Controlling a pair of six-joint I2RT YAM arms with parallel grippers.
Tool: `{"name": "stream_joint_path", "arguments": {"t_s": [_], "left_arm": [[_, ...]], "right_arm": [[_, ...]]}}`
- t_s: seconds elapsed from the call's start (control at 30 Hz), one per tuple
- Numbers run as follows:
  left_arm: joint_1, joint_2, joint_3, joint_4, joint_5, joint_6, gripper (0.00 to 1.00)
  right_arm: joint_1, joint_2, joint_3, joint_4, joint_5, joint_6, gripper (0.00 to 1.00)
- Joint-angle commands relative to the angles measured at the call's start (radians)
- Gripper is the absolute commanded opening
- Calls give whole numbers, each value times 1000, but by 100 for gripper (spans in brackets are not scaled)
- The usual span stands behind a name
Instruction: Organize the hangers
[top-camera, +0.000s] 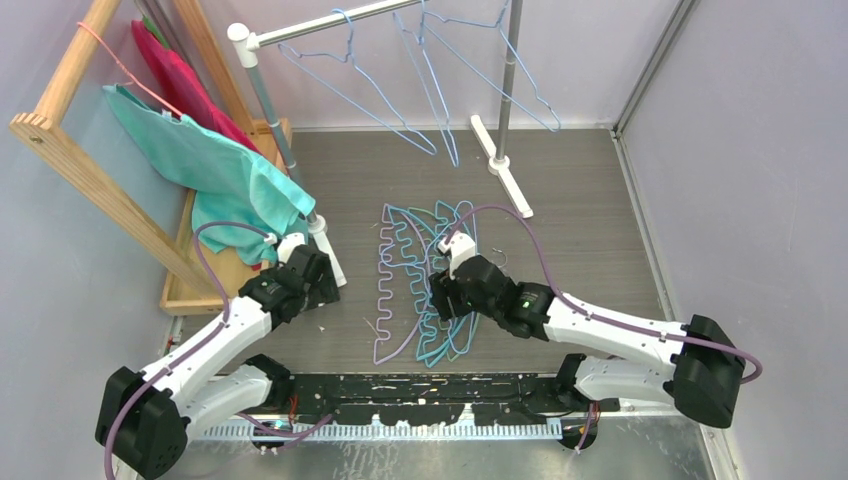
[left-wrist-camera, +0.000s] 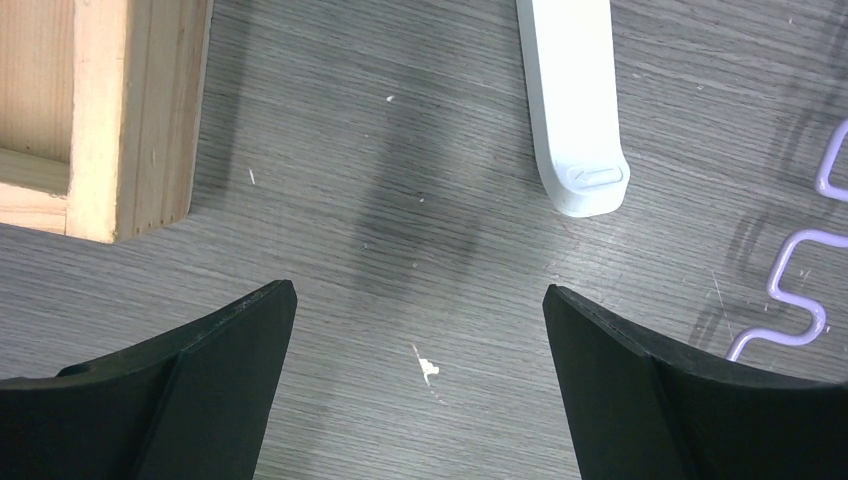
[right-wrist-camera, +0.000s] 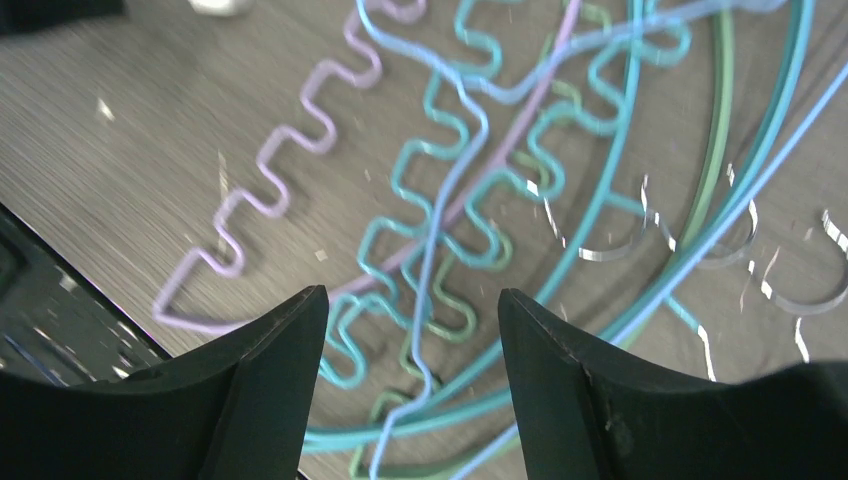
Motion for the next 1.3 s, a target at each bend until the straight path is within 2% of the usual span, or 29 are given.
{"name": "stream_joint_path", "arguments": {"t_s": [0.0, 0.1, 0.47, 0.8, 0.83, 0.97, 1.03, 1.1, 1.27], "left_arm": [[-2, 12, 26, 38, -3, -2, 98], [-2, 9, 17, 41, 0, -5, 98], [-2, 10, 3, 52, 0, -5, 98], [-2, 6, -4, 51, 1, -7, 98], [-2, 5, -6, 51, 1, -7, 98], [-2, 3, -10, 53, 1, -7, 98], [-2, 5, -11, 52, 1, -7, 98], [-2, 6, -11, 50, -1, -7, 98], [-2, -10, -12, 46, -1, -8, 98]], "right_arm": [[-2, -56, -39, 44, -34, 63, 64], [1, -39, -69, 56, -70, 85, 60], [5, 67, -104, 126, -121, 97, 58], [4, 159, -133, 193, -105, 115, 51], [5, 164, -133, 196, -106, 117, 46], [5, 160, -126, 195, -120, 121, 16], [4, 142, -122, 186, -125, 126, 6], [3, 111, -116, 167, -120, 132, 1], [5, -5, -86, 105, -152, 137, 1]]}}
